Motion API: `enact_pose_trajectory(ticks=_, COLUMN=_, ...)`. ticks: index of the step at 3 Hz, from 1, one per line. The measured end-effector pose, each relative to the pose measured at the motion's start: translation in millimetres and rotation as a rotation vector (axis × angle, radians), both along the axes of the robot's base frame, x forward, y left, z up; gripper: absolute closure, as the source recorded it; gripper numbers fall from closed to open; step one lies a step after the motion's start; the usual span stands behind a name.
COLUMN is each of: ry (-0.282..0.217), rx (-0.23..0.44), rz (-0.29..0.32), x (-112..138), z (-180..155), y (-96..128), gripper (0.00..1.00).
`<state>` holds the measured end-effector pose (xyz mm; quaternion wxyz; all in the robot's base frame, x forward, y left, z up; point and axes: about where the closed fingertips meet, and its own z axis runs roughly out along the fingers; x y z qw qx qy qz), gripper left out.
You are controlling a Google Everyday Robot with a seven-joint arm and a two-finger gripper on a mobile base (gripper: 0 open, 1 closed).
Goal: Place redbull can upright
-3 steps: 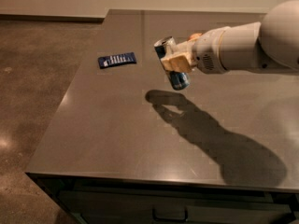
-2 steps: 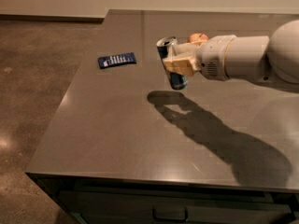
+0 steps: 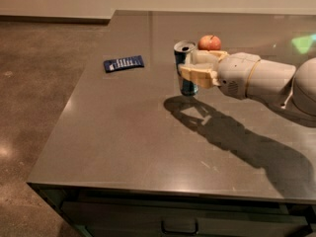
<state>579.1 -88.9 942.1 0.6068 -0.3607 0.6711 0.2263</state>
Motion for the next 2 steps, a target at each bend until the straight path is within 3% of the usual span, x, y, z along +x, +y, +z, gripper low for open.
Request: enact_pose_trajectory(ticks=2, ry=-0.047, rx=0.114, rz=0.005, x=-2.5, z=-9.5, y=-9.7, gripper=1.00)
